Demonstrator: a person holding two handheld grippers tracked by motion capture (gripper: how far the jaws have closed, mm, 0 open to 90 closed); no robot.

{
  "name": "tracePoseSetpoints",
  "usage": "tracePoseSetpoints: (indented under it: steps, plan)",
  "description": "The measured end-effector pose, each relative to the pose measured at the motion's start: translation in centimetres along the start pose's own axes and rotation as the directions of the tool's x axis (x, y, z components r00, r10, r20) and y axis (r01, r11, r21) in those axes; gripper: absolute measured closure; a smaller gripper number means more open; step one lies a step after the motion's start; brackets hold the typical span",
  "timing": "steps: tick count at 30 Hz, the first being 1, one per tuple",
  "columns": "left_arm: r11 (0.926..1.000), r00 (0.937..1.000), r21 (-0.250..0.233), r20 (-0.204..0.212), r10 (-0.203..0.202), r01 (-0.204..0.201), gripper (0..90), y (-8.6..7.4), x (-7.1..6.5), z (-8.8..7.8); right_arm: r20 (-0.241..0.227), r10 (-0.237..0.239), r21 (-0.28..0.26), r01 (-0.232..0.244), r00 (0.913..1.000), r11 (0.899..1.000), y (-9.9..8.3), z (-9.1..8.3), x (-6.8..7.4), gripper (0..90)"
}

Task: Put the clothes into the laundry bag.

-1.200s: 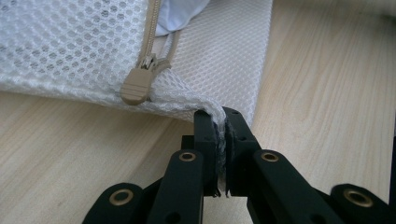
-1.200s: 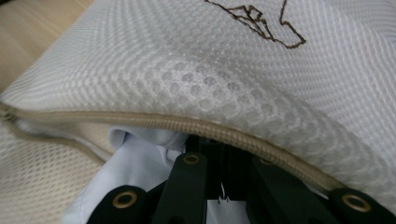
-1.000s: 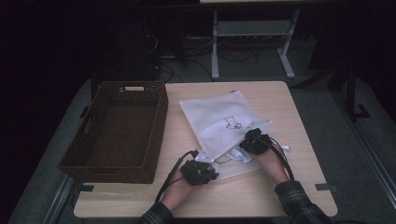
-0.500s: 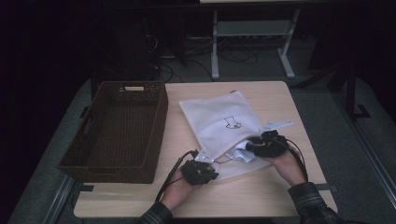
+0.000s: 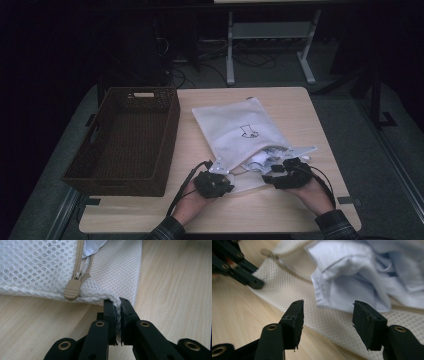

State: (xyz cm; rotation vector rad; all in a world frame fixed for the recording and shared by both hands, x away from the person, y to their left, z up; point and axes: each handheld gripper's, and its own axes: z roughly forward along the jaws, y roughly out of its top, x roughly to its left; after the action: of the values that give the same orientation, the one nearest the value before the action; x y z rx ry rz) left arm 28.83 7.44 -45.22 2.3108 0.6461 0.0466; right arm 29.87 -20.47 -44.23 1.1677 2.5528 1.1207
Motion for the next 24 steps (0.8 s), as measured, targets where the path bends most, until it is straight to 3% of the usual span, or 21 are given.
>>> tracePoseSetpoints:
  steps: [3, 8, 11, 17, 24]
  plan:
    - [1.0000, 1.0000, 0.000, -0.001, 0.000, 0.000, 84.8, 0.0, 0.0, 0.0, 0.010, -0.005, 0.013, 0.005, 0.9999, 1.000, 0.0, 1.2, 0.1, 47.0]
    - [1.0000, 1.0000, 0.000, -0.002, 0.000, 0.000, 84.9, 0.0, 0.0, 0.0, 0.036, -0.025, 0.000, 0.025, 0.9990, 1.000, 0.4, 2.2, -0.2, 73.9]
    - [1.0000, 1.0000, -0.001, -0.002, -0.001, 0.001, 84.9, 0.0, 0.0, 0.0, 0.045, -0.016, -0.021, 0.017, 0.9989, 1.000, 0.7, 2.0, -0.3, 81.1]
    - [1.0000, 1.0000, 0.002, -0.004, 0.000, 0.000, 84.9, 0.0, 0.0, 0.0, 0.034, -0.010, -0.067, 0.013, 0.9994, 0.998, 1.7, 1.7, -0.4, 82.9]
    - [1.0000, 1.0000, 0.001, -0.004, -0.003, 0.003, 84.9, 0.0, 0.0, -0.1, 0.056, -0.016, -0.092, 0.021, 0.9983, 0.996, 3.1, 2.1, -0.5, 83.0]
